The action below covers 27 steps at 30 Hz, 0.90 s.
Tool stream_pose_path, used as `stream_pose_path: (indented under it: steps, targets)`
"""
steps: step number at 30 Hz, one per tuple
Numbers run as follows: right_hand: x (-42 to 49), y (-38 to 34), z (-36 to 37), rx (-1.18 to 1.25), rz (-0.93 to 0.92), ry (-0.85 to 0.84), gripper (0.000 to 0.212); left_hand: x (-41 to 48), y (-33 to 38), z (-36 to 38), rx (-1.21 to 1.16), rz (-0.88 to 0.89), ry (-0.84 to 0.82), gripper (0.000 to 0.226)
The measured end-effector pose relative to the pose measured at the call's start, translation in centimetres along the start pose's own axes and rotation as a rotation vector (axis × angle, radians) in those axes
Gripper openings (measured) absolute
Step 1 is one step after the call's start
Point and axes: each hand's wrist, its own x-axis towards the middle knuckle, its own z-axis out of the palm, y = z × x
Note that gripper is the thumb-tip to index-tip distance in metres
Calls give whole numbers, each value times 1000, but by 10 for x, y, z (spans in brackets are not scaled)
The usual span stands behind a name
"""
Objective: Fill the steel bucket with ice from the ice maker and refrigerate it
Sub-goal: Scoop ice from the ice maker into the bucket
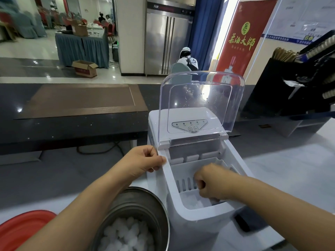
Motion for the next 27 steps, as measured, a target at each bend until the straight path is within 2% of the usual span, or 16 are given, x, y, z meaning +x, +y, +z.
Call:
stream_pose_path:
  steps: [4,11,20,27]
  targets:
    - [4,5,2,210,57,-82,20,1,1,1,13,-2,6,34]
    - [-1,15,-1,434,109,-70,22,-1,3,0,-2,-1,-2,32]
    - [-12,21,-14,603,94,46,25,-1,2,0,20,4,2,34]
    - [-26,19,-21,680,176,205,24,-7,3,3,38,13,51,32]
